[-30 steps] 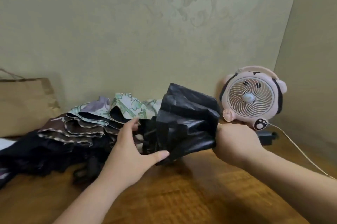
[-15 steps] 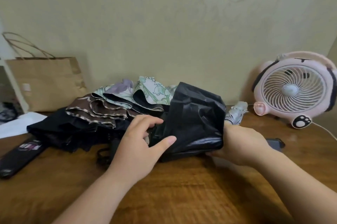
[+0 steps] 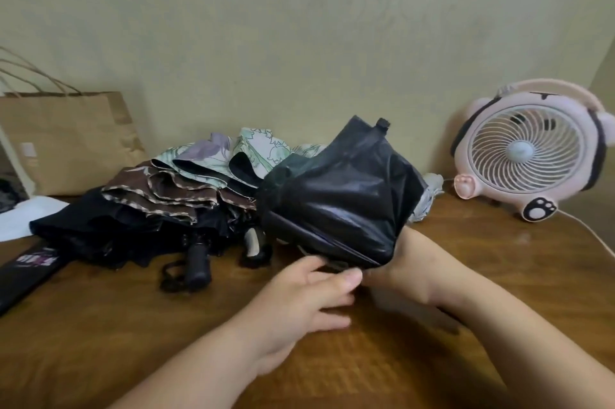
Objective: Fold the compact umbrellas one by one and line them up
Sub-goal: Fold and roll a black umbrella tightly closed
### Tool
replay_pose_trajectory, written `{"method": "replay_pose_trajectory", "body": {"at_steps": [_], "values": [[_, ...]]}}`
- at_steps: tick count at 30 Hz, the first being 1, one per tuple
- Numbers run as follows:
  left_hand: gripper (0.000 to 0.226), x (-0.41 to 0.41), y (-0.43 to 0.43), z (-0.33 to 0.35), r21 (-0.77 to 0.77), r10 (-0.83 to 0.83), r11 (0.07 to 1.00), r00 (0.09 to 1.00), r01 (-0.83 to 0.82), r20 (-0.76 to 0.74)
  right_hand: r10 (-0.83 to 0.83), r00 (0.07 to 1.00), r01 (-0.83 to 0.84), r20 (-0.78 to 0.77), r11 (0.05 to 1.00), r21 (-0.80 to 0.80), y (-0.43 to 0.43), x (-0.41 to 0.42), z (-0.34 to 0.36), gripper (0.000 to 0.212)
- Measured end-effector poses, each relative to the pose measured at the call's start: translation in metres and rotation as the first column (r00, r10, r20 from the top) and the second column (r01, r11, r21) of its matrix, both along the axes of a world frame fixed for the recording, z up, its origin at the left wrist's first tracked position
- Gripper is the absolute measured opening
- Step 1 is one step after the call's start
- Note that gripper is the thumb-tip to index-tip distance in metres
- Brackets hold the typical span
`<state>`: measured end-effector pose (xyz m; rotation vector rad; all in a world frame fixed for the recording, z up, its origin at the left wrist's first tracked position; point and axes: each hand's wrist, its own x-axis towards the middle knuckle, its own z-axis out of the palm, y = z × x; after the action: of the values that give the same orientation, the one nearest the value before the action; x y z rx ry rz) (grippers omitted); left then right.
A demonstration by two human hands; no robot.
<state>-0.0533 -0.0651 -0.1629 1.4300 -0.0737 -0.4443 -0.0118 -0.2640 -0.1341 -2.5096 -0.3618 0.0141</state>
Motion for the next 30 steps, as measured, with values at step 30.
{"method": "replay_pose_trajectory", "body": {"at_steps": [30], "values": [[0.033,0.006,0.020,0.002,-0.535,0.225,0.843,0.944,-0.063,0.243,0.170,0.694,-0.135,-0.700,0.985,0.105,0.069,-0.041,0.049,0.044]]}}
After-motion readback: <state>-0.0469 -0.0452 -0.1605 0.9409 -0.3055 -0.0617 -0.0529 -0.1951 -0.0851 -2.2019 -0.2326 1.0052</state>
